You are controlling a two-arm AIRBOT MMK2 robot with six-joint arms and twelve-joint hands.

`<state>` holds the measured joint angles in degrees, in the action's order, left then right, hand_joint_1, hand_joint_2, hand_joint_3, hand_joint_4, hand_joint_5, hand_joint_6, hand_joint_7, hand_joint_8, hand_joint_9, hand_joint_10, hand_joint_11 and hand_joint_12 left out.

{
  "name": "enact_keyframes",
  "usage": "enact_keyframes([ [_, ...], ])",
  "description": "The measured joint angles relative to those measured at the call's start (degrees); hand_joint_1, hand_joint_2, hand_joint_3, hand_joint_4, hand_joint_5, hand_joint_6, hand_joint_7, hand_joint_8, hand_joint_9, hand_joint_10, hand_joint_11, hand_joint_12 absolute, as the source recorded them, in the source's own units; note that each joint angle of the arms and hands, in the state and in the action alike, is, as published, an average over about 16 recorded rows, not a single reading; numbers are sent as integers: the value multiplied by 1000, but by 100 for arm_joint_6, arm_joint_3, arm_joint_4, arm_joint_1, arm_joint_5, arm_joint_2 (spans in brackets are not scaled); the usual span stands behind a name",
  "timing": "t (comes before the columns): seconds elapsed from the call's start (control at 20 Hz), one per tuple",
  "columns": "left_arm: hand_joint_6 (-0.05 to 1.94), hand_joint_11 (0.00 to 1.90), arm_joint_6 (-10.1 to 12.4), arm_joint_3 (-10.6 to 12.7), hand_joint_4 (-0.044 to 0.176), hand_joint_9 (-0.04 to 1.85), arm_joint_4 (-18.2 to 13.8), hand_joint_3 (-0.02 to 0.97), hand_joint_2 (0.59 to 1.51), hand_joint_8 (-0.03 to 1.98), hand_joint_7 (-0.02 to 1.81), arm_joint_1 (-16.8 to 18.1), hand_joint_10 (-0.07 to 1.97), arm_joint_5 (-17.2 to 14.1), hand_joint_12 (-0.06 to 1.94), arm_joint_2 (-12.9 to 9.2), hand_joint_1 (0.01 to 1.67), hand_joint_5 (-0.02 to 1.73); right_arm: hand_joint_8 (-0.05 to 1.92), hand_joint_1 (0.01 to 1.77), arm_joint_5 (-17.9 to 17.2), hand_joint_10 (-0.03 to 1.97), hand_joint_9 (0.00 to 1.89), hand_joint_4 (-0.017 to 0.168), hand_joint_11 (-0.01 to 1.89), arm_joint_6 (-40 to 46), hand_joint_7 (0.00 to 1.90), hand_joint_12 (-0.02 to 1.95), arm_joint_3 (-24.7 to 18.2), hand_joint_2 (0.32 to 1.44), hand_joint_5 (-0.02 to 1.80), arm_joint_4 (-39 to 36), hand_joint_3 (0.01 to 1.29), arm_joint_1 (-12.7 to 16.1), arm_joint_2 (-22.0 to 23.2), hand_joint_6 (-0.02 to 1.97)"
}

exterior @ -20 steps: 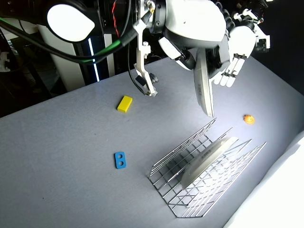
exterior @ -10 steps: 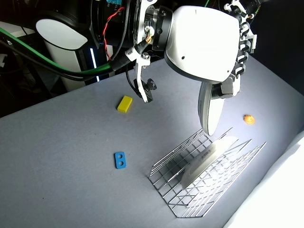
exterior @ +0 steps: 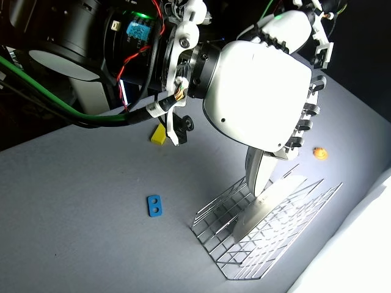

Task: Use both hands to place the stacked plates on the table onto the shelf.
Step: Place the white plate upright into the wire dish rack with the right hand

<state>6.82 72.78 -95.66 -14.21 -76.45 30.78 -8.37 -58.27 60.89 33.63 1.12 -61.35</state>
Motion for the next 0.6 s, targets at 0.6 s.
enact_keyframes([
  [0.6,8,19,582,10,-1,24,-620,7,1116,13,51,626,7,-186,-3,-10,12,51,901,1380,24,943,1059,-8,929,-10,1052,1079,195,973,926,768,15,-38,-106,875],
])
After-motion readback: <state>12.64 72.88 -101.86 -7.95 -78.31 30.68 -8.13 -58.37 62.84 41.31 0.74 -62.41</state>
